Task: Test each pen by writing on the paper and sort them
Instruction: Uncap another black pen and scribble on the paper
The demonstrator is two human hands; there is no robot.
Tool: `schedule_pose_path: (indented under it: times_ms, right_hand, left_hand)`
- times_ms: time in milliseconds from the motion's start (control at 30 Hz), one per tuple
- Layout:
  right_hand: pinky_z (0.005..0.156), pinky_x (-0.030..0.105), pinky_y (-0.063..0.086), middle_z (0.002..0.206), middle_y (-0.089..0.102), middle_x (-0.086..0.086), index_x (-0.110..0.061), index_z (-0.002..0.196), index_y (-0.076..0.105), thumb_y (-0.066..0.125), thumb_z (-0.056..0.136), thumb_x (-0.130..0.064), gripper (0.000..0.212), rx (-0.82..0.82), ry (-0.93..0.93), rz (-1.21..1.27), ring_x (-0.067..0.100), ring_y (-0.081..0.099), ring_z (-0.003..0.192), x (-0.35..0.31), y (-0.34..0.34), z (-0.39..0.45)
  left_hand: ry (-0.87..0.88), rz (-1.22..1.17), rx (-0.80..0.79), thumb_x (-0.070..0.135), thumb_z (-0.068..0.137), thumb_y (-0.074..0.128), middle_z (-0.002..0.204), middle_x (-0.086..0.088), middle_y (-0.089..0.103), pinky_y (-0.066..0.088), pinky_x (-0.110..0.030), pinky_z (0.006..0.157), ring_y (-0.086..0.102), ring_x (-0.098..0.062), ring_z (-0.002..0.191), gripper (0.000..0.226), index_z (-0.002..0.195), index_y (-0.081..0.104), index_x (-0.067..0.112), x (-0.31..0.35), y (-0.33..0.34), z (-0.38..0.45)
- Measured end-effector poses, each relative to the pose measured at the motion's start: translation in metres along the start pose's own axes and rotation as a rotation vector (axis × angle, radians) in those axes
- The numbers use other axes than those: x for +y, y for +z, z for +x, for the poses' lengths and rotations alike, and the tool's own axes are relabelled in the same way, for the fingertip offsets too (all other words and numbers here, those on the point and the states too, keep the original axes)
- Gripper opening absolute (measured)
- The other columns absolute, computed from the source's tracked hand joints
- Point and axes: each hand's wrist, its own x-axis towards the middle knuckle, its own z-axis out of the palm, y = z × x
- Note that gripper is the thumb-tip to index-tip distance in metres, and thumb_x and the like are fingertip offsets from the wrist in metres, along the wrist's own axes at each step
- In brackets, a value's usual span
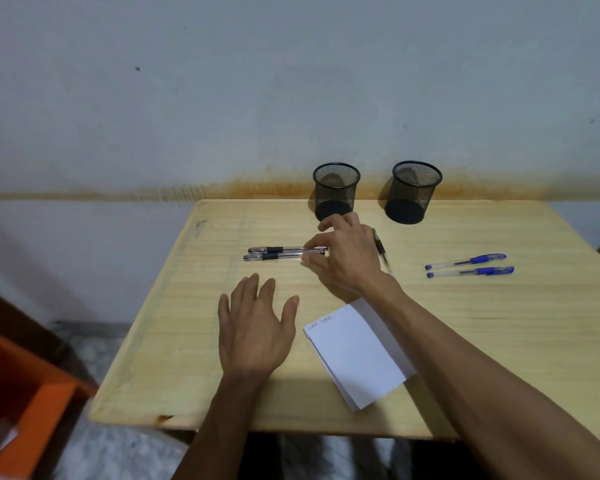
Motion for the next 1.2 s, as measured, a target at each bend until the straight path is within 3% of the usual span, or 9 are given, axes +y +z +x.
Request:
schedule_pose_path:
  times_ms: [567, 667, 767, 833, 933, 1000, 1133, 1200]
  right_hand:
    - [0.092, 0.039, 0.035, 0.131, 0.054, -0.003, -0.022, 0.111, 0.074, 0.058, 0.096, -0.053, 0.037, -0.044, -0.065, -0.126, 0.022, 0.040, 0.120, -0.005, 0.017, 0.002]
    - [0.093, 0.040, 0.037, 0.133, 0.055, -0.001, -0.019, 0.107, 0.073, 0.057, 0.097, -0.048, 0.034, -0.002, -0.091, -0.137, 0.023, 0.042, 0.119, -0.003, 0.011, -0.009]
    - [0.092, 0.041, 0.038, 0.122, 0.064, -0.001, -0.019, 0.103, 0.071, 0.059, 0.098, -0.044, 0.028, 0.002, -0.133, -0.084, 0.024, 0.049, 0.112, 0.000, -0.013, -0.027]
    - [0.086, 0.040, 0.044, 0.104, 0.069, -0.002, -0.020, 0.100, 0.070, 0.060, 0.098, -0.043, 0.026, -0.055, -0.134, 0.052, 0.022, 0.056, 0.100, 0.003, -0.036, -0.042]
    - [0.069, 0.028, 0.050, 0.086, 0.070, -0.007, -0.018, 0.095, 0.072, 0.069, 0.095, -0.035, 0.017, -0.143, -0.033, 0.433, 0.008, 0.061, 0.078, 0.009, -0.071, -0.064]
    - [0.067, 0.026, 0.054, 0.080, 0.073, -0.004, -0.016, 0.092, 0.076, 0.076, 0.089, -0.028, 0.013, -0.059, 0.072, 0.663, 0.008, 0.065, 0.072, 0.016, -0.089, -0.079]
    - [0.068, 0.027, 0.059, 0.080, 0.074, 0.009, -0.009, 0.098, 0.075, 0.080, 0.083, -0.021, 0.020, 0.095, 0.287, 1.188, 0.014, 0.072, 0.073, 0.020, -0.106, -0.106]
    - [0.069, 0.027, 0.059, 0.080, 0.076, 0.003, -0.013, 0.095, 0.077, 0.078, 0.085, -0.022, 0.014, 0.096, 0.337, 1.251, 0.014, 0.072, 0.075, 0.015, -0.104, -0.118]
  left_hand:
    - [-0.002, -0.034, 0.055, 0.058, 0.094, 0.041, 0.147, -0.003, 0.047, 0.022, -0.047, 0.117, 0.035, -0.019, 0.140, 0.056, 0.133, 0.055, 0.020, -0.002, 0.005, 0.001]
    - [-0.037, -0.213, 0.175, 0.047, 0.091, 0.057, 0.133, -0.005, 0.056, 0.037, -0.045, 0.107, 0.048, -0.023, 0.126, 0.050, 0.129, 0.053, 0.015, 0.000, 0.000, 0.001]
    - [-0.029, -0.293, 0.354, 0.027, 0.093, 0.062, 0.142, -0.004, 0.046, 0.039, -0.043, 0.100, 0.043, -0.024, 0.130, 0.049, 0.138, 0.046, 0.020, 0.002, -0.010, -0.001]
    - [0.092, -0.222, 0.402, 0.020, 0.095, 0.060, 0.141, -0.005, 0.050, 0.037, -0.046, 0.104, 0.044, -0.026, 0.132, 0.042, 0.136, 0.053, 0.020, 0.002, -0.012, -0.003]
    - [0.220, -0.254, 0.395, 0.024, 0.096, 0.054, 0.113, 0.000, 0.068, 0.041, -0.047, 0.099, 0.060, -0.023, 0.107, 0.026, 0.119, 0.065, 0.018, 0.008, -0.017, -0.009]
    - [0.250, -0.401, 0.331, 0.022, 0.095, 0.057, 0.101, 0.004, 0.070, 0.046, -0.042, 0.088, 0.062, -0.019, 0.093, 0.020, 0.112, 0.068, 0.018, 0.022, -0.026, -0.018]
    - [0.230, -0.654, 0.224, 0.021, 0.092, 0.067, 0.096, 0.010, 0.072, 0.052, -0.038, 0.076, 0.063, -0.013, 0.089, 0.015, 0.105, 0.073, 0.022, 0.062, -0.050, -0.034]
    - [0.275, -0.679, 0.180, 0.021, 0.090, 0.069, 0.097, 0.009, 0.074, 0.053, -0.036, 0.074, 0.065, -0.012, 0.089, 0.017, 0.106, 0.074, 0.022, 0.081, -0.056, -0.038]
